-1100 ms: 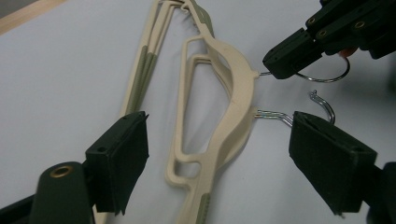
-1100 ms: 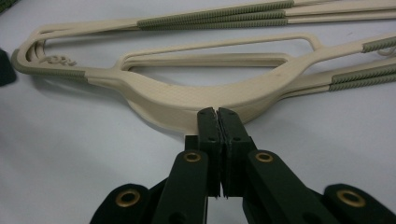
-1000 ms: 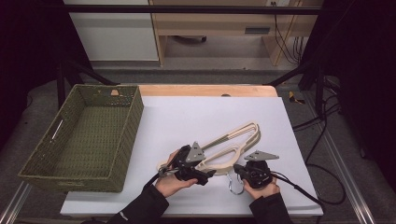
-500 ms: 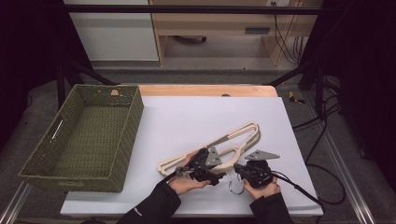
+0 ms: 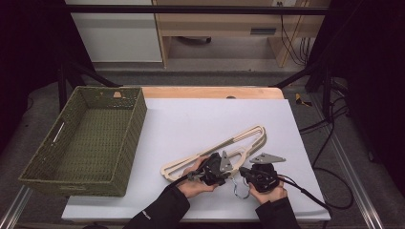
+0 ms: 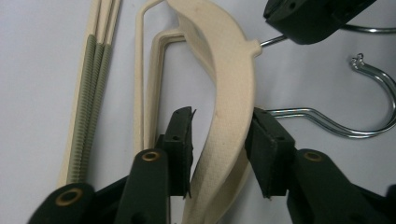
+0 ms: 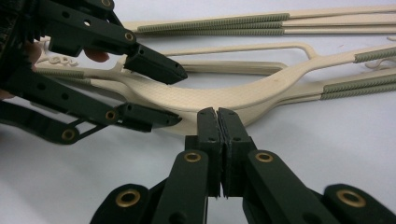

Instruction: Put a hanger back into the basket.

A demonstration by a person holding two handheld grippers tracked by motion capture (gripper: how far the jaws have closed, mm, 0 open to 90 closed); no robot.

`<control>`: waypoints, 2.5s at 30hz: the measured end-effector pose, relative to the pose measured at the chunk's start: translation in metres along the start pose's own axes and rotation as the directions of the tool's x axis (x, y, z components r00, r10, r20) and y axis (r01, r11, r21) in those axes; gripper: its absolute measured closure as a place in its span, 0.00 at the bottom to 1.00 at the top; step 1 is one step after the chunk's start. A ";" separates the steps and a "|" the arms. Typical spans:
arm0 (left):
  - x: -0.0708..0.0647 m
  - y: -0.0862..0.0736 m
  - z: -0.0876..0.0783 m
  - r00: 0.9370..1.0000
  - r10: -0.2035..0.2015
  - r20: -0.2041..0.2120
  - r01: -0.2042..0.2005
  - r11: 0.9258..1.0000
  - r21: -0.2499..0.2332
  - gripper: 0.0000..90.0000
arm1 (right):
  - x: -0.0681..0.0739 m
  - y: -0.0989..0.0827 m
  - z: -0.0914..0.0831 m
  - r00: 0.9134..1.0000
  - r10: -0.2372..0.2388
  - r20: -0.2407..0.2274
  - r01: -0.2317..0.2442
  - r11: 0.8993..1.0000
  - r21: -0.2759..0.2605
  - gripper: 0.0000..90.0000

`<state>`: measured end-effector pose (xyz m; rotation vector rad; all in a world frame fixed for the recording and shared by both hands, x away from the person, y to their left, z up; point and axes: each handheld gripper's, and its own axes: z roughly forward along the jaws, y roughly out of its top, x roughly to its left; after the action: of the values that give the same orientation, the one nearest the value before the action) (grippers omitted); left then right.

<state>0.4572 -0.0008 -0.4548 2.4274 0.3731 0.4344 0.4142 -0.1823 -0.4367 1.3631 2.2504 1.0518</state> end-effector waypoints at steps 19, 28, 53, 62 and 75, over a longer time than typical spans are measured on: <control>-0.001 0.005 -0.014 0.995 0.096 -0.003 -0.096 0.995 -0.018 0.83 | -0.011 0.010 -0.035 1.000 0.014 -0.013 -0.015 0.988 -0.156 0.86; 0.013 0.005 -0.035 0.998 0.056 -0.021 -0.056 0.997 -0.047 0.86 | -0.043 0.006 -0.066 0.998 0.045 0.043 -0.027 0.934 -0.357 0.48; 0.070 -0.005 -0.076 0.977 -0.169 -0.134 0.153 0.981 -0.120 0.95 | -0.066 -0.011 -0.036 0.999 0.033 -0.015 -0.036 0.942 -0.333 0.18; 0.081 -0.010 -0.106 0.960 -0.253 -0.118 0.223 0.949 -0.224 0.96 | -0.064 -0.010 -0.040 1.000 0.007 -0.031 -0.017 0.936 -0.353 0.11; 0.092 -0.010 -0.184 0.955 -0.286 -0.082 0.244 0.910 -0.336 0.96 | -0.062 -0.008 -0.045 1.000 -0.013 -0.003 0.011 0.931 -0.366 0.04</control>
<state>0.4668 0.1400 -0.3050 2.0000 0.6290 0.4909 0.4137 -0.2576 -0.4187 1.1844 1.9330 1.3875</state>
